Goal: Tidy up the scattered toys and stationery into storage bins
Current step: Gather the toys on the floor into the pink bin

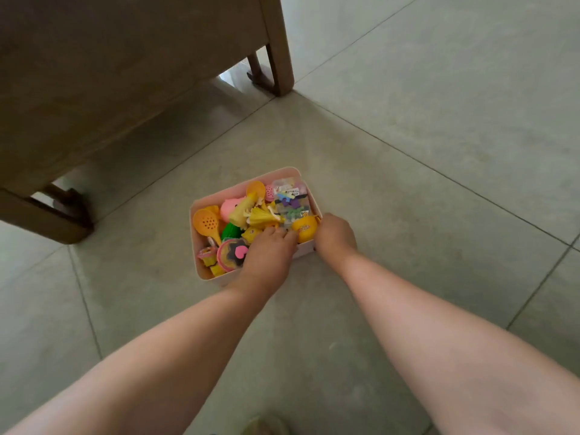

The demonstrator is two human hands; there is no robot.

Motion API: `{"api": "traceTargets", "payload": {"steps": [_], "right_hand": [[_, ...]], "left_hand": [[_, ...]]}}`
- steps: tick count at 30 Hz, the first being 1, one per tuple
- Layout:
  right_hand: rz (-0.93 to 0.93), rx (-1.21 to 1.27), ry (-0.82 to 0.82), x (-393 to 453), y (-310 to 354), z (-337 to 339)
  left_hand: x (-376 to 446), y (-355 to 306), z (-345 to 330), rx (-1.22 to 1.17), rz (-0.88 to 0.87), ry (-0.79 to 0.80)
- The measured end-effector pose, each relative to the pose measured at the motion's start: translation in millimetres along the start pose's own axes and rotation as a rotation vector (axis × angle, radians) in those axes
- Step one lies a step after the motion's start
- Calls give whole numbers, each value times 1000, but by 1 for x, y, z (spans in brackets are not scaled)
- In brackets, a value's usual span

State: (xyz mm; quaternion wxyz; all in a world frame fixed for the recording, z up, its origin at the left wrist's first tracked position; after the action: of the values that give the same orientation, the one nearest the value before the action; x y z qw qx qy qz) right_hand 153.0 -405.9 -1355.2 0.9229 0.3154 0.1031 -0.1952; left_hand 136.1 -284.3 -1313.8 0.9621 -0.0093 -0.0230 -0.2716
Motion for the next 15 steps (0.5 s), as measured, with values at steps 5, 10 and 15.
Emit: {"api": "traceTargets", "payload": {"steps": [5, 10, 15], "right_hand": [[-6, -66, -61, 25, -15, 27], [-66, -67, -116, 36, -32, 44], [-160, -11, -133, 38, -38, 40]], "left_hand": [[13, 22, 46, -251, -41, -134], [16, 80, 80, -351, 182, -317], [10, 119, 84, -494, 453, -413]]}}
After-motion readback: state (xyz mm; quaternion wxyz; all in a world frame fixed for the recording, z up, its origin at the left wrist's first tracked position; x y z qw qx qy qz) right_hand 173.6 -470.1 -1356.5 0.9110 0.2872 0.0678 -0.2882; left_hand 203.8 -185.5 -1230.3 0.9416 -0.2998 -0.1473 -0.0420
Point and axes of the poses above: each hand's wrist, its own x-axis towards the middle knuckle, its own z-axis out of the back of the hand, y = z × x, the point moved 9 cm from there along x, towards the middle knuckle, and after that the axes turned 2 degrees about -y, right-handed, at the moved point
